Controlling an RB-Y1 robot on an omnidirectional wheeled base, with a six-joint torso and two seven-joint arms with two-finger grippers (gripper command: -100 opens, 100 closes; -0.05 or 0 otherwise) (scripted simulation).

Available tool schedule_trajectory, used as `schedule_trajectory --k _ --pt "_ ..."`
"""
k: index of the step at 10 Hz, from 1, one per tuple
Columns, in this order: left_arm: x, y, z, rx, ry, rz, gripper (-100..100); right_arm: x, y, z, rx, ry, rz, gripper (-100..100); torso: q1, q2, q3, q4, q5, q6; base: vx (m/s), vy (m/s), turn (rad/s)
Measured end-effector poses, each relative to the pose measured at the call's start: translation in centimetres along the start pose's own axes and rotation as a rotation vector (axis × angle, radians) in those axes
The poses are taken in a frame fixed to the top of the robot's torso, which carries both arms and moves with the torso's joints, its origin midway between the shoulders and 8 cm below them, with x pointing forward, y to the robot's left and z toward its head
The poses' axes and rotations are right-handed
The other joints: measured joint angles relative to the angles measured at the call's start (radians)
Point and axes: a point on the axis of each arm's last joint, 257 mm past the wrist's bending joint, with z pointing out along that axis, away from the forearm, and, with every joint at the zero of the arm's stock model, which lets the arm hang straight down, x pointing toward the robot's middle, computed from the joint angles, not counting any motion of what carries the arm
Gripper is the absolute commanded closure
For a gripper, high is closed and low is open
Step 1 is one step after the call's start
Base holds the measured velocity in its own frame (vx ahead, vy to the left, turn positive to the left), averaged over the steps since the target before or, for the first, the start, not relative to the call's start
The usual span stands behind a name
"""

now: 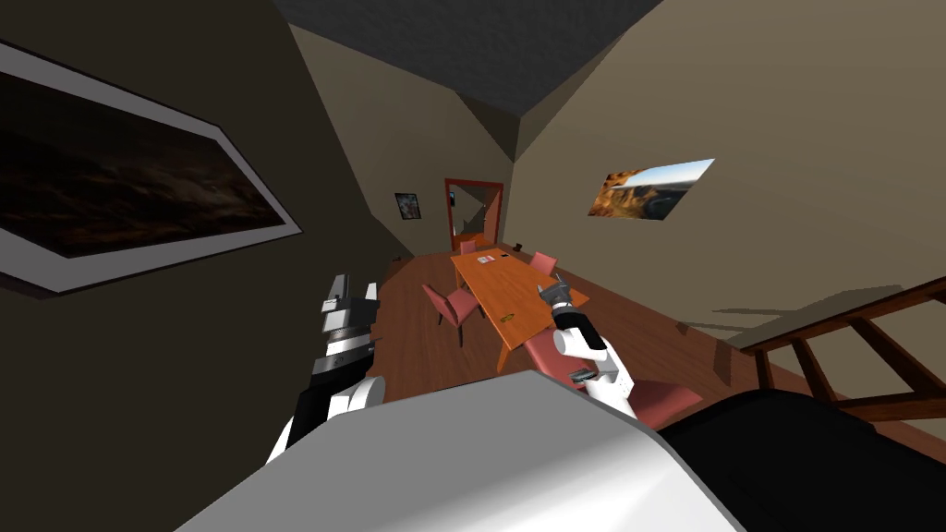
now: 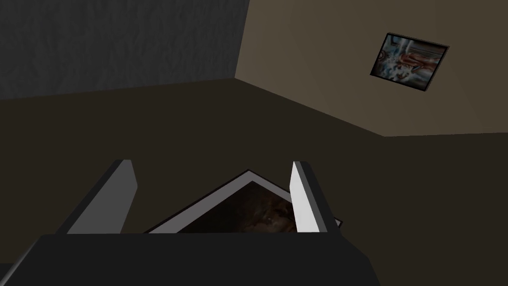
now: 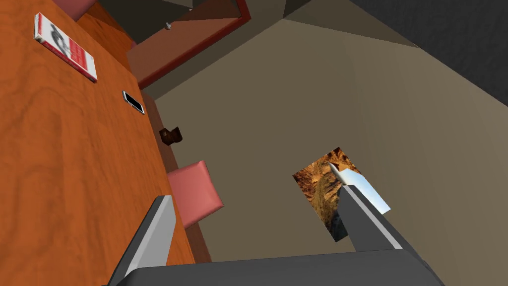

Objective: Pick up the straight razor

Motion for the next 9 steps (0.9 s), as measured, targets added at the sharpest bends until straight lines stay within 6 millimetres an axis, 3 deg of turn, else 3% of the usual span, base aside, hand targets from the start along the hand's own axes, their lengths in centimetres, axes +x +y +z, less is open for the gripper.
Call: schedule_trajectory --k 9 --pt "0.0 0.0 0.0 0.000 0.000 0.000 0 -8.5 -3.5 0.9 0.127 -0.236 0.263 -100 -0.003 0.001 0.001 0.000 -0.001 0.000 0.053 0.058 -0.033"
